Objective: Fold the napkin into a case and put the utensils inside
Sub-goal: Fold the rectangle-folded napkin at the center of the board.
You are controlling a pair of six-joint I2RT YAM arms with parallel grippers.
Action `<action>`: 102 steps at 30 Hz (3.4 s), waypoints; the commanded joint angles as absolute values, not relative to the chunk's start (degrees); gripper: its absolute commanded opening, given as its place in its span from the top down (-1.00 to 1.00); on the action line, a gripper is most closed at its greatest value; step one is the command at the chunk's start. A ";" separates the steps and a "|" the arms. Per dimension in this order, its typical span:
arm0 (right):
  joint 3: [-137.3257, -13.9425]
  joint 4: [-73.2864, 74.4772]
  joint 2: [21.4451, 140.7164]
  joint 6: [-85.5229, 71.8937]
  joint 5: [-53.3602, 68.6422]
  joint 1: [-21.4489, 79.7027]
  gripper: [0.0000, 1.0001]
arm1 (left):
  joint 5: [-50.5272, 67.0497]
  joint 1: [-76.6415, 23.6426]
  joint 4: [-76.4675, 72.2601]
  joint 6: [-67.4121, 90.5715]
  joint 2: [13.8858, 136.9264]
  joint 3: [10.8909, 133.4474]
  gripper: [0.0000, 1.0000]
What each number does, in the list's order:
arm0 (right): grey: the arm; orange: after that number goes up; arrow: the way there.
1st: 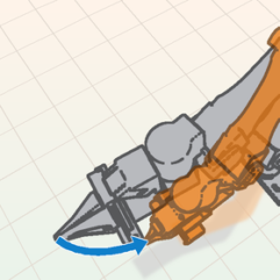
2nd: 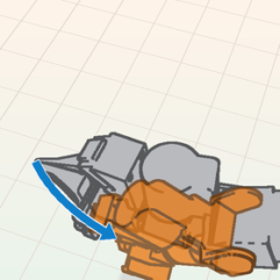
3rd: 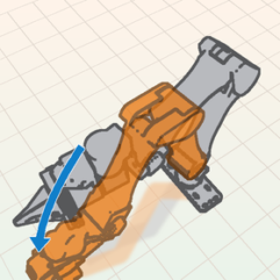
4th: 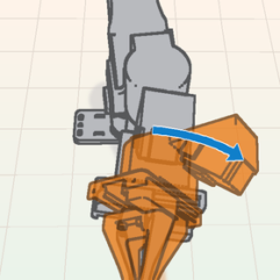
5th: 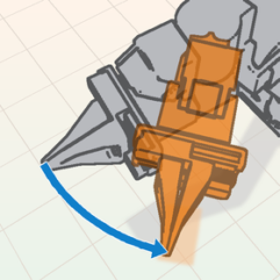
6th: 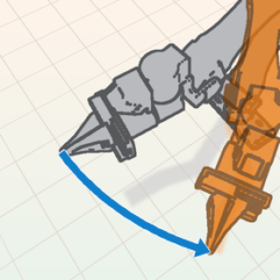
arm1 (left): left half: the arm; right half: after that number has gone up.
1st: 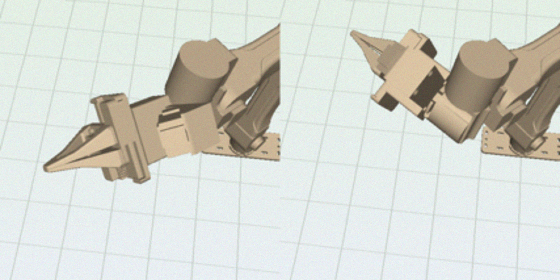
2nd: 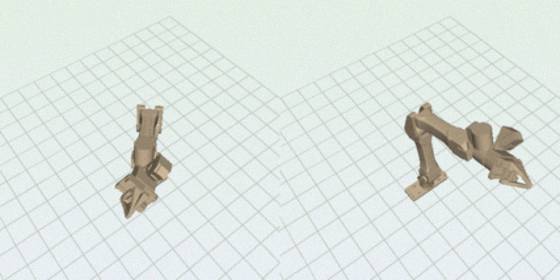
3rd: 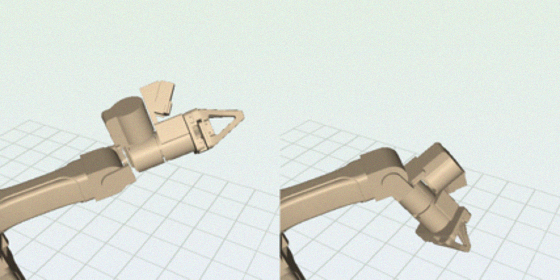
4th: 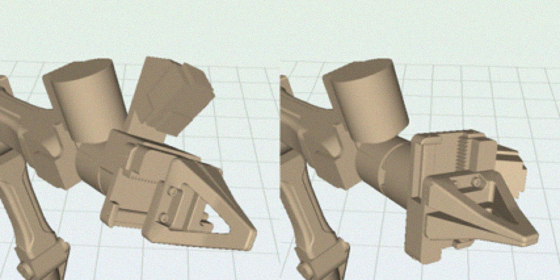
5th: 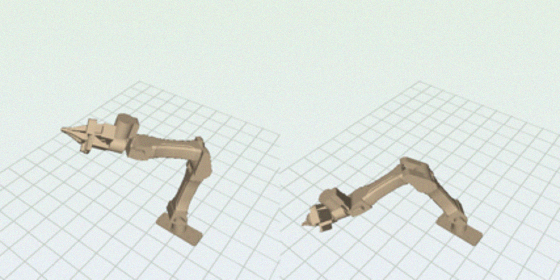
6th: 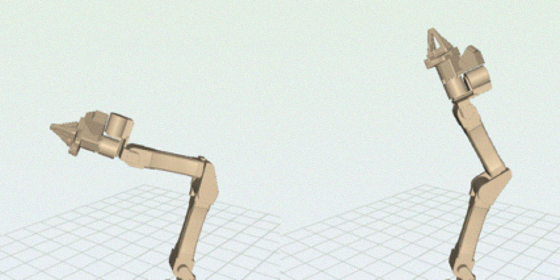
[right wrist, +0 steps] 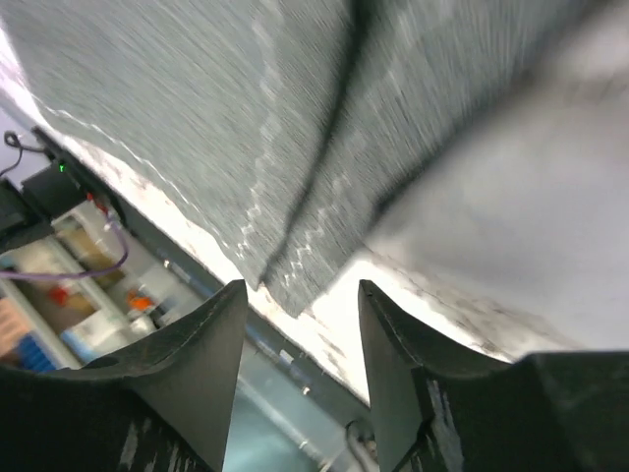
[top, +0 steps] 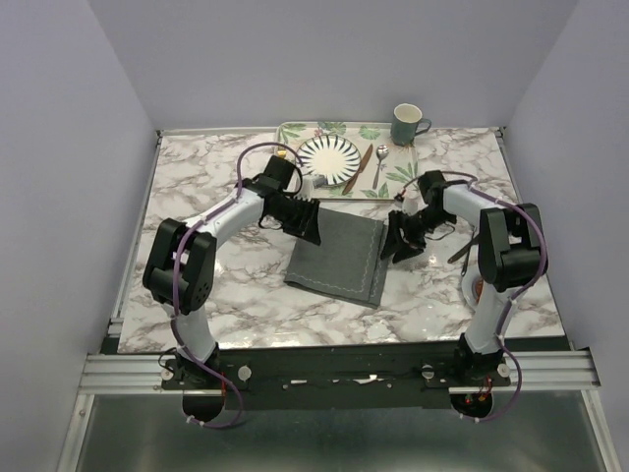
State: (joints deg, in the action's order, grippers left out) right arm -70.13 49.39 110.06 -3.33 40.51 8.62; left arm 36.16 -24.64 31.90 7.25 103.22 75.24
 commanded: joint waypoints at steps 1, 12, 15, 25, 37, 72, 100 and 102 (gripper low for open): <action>-80.48 47.82 110.56 -0.53 36.83 8.70 -0.11 | 33.31 -26.27 38.66 -0.69 104.67 74.09 0.17; -84.99 42.45 118.74 -0.44 31.73 8.88 -0.11 | 24.97 -28.39 45.52 -15.28 112.50 76.64 0.23; -82.46 42.36 118.74 1.13 32.17 8.96 -0.04 | 23.38 -27.60 46.40 -17.48 113.29 77.52 0.24; -67.96 42.36 113.04 1.06 38.93 11.68 0.27 | 24.25 -21.80 47.55 -28.47 110.75 78.66 0.22; -58.71 35.27 102.92 -12.11 44.47 12.74 0.02 | 15.14 -35.74 27.27 -5.86 98.08 73.30 -0.06; -61.52 28.30 113.91 -25.31 41.40 12.74 0.38 | -2.72 -52.47 21.53 1.05 113.55 79.28 -0.04; -62.05 28.65 115.22 -25.14 40.34 12.74 0.38 | -0.27 -52.38 23.29 -0.53 112.24 80.33 1.00; -61.96 28.65 115.40 -25.14 40.17 12.74 0.38 | 0.00 -52.38 23.29 -0.18 111.28 80.51 1.00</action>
